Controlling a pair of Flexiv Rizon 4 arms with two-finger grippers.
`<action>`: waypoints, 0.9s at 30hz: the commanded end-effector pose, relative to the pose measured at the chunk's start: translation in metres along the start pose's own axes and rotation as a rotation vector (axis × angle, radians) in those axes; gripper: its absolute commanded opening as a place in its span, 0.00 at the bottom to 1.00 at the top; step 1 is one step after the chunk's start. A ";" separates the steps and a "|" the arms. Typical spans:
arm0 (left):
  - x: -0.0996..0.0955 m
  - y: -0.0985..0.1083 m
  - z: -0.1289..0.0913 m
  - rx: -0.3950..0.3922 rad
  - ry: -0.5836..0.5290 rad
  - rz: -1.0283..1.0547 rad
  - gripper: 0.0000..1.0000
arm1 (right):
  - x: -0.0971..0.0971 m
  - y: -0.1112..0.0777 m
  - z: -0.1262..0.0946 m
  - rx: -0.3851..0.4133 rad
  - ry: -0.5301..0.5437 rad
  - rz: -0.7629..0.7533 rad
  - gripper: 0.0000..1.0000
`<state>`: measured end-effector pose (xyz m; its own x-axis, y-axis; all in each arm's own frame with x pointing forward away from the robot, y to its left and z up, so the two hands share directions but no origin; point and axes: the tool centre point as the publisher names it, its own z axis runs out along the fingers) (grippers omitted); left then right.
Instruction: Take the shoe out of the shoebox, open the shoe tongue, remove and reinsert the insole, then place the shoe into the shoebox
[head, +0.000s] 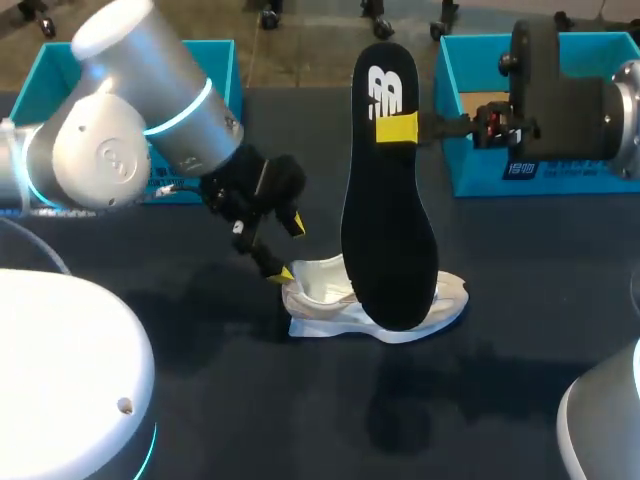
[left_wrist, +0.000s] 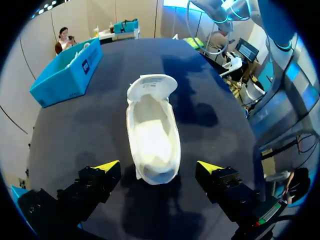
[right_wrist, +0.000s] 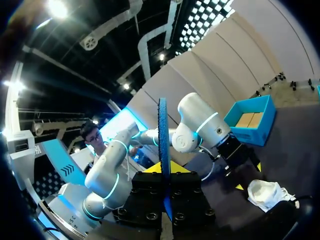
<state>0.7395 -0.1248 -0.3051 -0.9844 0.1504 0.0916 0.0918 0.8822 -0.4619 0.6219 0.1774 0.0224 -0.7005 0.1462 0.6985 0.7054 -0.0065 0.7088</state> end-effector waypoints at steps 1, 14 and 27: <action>-0.006 -0.005 0.000 -0.160 0.013 0.003 1.00 | 0.000 0.000 0.002 -0.001 0.000 0.000 0.00; 0.000 -0.012 0.001 -0.323 0.006 -0.051 1.00 | 0.000 0.000 0.002 -0.001 0.000 0.000 0.00; 0.002 -0.012 0.022 -0.375 -0.087 -0.152 1.00 | 0.000 0.000 0.002 -0.001 0.000 0.000 0.00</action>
<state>0.7316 -0.1394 -0.3118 -0.9985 -0.0158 0.0516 -0.0213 0.9938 -0.1090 0.6220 0.1774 0.0224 -0.7005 0.1462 0.6985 0.7054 -0.0065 0.7088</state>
